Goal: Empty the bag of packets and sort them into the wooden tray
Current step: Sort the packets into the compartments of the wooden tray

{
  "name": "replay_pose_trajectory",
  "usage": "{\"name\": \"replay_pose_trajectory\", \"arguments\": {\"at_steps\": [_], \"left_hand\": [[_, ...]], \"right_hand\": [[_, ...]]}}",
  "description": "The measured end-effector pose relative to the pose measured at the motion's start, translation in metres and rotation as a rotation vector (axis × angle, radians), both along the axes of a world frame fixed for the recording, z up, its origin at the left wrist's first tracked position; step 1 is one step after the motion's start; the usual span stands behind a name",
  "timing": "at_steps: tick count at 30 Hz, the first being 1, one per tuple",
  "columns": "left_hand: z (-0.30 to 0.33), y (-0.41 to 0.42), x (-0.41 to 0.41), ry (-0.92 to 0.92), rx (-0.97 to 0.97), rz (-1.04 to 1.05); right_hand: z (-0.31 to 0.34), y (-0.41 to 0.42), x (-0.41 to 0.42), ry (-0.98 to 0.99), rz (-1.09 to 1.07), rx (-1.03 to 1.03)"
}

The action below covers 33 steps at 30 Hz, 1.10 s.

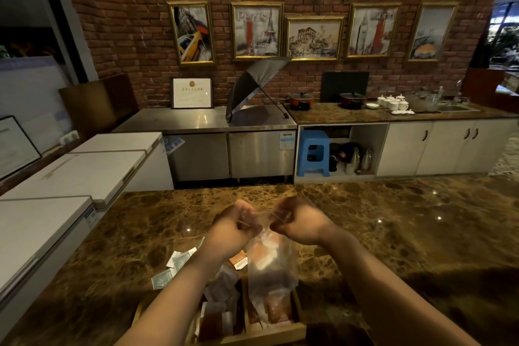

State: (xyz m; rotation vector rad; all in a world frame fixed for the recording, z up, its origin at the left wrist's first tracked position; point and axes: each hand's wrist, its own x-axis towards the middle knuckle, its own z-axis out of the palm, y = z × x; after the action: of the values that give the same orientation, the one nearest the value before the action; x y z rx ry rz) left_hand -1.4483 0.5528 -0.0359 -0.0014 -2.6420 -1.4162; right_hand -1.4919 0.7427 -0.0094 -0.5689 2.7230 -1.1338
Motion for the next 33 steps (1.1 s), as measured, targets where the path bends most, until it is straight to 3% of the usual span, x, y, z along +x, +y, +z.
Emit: {"name": "replay_pose_trajectory", "arguments": {"at_steps": [7, 16, 27, 33], "left_hand": [[0.014, -0.007, 0.001, 0.102, 0.085, -0.05], [0.003, -0.003, 0.005, -0.049, 0.093, -0.17], [-0.007, 0.042, -0.014, -0.051, 0.144, -0.158], [-0.024, 0.086, -0.029, -0.042, 0.11, -0.14]], "right_hand": [[0.018, 0.002, 0.0, 0.148, -0.011, -0.109], [0.025, 0.031, 0.005, 0.218, -0.062, -0.271], [0.0, 0.105, 0.012, 0.007, -0.26, -0.558], [-0.031, 0.161, 0.017, 0.006, -0.466, -0.48]]}}
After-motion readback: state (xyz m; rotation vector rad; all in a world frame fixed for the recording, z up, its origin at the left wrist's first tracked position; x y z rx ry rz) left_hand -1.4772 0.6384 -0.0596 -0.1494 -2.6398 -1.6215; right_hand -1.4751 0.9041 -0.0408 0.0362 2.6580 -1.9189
